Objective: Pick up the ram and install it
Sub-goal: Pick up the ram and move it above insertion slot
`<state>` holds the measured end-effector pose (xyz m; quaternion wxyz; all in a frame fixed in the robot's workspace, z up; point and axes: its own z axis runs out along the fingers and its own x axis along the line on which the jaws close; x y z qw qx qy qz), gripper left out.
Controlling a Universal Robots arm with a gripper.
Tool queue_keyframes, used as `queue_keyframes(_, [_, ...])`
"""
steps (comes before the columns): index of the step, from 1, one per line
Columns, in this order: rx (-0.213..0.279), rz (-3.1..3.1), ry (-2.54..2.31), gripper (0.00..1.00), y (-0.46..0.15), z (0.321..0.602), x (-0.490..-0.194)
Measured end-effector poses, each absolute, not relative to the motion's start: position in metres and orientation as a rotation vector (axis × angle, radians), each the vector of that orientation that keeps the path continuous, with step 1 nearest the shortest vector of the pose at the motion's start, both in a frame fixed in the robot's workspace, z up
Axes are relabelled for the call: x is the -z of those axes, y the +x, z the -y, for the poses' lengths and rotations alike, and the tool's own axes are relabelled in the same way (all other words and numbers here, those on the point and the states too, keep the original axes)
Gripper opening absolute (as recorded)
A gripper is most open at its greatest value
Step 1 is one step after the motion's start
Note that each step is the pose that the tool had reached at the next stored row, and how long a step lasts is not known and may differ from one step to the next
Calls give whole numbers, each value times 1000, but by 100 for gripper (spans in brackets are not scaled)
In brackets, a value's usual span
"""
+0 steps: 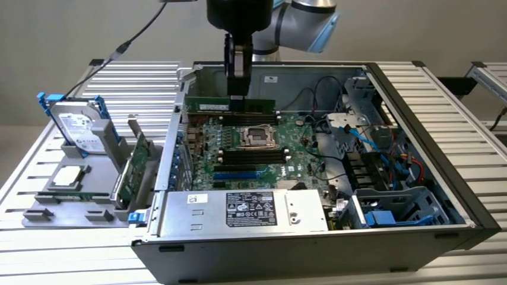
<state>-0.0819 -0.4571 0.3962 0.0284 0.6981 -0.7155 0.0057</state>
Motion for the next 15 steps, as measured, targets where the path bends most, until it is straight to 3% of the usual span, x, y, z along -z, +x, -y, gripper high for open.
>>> queue_keyframes(15, [-21, 2203, 2162, 15, -57, 433, -390])
